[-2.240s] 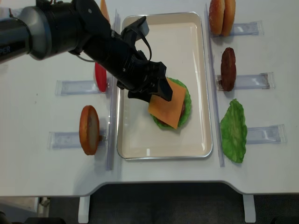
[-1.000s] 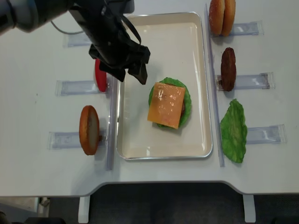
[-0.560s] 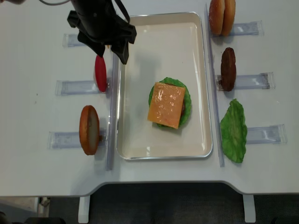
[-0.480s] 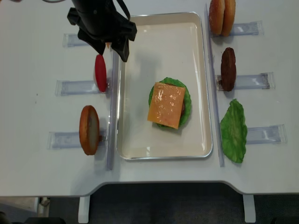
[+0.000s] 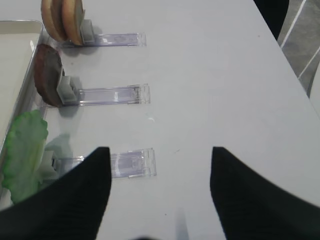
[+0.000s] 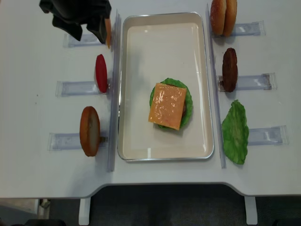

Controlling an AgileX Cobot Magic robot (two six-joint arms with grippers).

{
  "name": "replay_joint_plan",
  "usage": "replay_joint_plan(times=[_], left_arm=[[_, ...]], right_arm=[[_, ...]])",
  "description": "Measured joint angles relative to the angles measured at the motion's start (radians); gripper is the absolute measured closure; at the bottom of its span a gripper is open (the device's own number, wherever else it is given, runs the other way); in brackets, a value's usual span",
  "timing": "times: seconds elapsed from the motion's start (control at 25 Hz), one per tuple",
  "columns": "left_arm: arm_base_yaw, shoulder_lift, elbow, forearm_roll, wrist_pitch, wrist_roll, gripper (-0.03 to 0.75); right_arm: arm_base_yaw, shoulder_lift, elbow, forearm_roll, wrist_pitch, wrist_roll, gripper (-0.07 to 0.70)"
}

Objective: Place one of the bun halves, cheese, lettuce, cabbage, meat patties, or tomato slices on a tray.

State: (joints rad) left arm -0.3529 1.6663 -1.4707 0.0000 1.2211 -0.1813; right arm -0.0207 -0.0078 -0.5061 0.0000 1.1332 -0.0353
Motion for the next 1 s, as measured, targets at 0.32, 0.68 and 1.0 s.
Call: replay_joint_plan(times=[0.32,0.68,1.0], left_arm=[[0.223,-0.082,0.0,0.01,0.005,0.063,0.187],[0.4,-0.185,0.0,0.013,0.019,0.105,0.231],[0.406,-0.32,0.125,0.0,0.018,0.136,0.234]], right_arm=[[0.0,0.0,0.0,0.0,0.0,0.0,0.216],[0.0,0.0,0.0,0.0,0.0,0.0,0.216],[0.0,0.0,0.0,0.0,0.0,0.0,0.216]])
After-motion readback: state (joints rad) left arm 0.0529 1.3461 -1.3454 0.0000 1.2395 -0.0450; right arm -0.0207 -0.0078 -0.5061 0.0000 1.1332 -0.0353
